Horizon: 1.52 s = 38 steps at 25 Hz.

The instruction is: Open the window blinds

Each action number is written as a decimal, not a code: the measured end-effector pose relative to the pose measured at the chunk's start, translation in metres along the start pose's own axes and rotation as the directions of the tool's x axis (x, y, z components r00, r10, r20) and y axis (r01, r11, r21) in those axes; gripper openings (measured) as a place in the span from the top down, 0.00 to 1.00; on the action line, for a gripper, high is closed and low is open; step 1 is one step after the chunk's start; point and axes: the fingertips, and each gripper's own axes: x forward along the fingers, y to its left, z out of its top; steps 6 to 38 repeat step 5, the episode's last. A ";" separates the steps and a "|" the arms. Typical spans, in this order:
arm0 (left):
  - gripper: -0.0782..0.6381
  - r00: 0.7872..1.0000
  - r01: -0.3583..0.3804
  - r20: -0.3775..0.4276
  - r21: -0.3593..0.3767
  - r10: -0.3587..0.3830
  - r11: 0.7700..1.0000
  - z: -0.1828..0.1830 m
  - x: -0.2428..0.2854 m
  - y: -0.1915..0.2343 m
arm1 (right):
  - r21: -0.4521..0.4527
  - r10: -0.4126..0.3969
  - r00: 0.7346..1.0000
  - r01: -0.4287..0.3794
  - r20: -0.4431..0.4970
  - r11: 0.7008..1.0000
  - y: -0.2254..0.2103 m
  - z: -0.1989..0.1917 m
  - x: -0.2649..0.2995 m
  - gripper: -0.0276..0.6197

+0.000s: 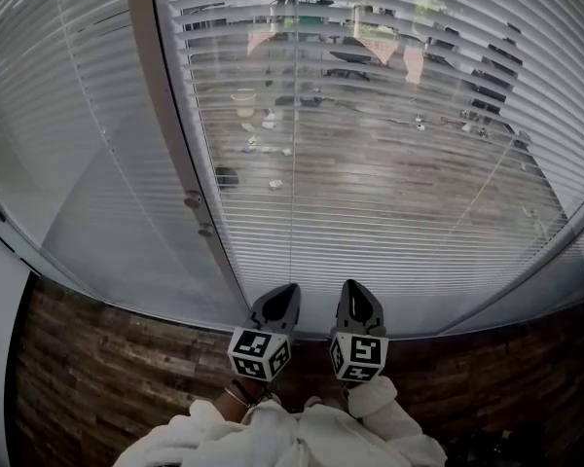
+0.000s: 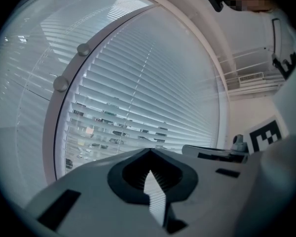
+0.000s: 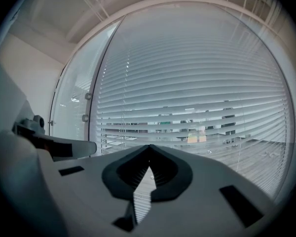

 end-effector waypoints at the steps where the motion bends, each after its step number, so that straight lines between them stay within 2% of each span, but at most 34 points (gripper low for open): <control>1: 0.89 1.000 -0.002 -0.002 -0.001 0.002 1.000 -0.001 -0.001 0.001 | 0.001 0.001 1.000 -0.001 -0.002 1.000 0.001 -0.001 0.000 0.94; 38: 0.89 1.000 -0.008 -0.013 -0.008 0.008 1.000 -0.005 -0.004 0.003 | 0.005 0.001 1.000 -0.001 -0.008 1.000 0.002 -0.004 -0.001 0.94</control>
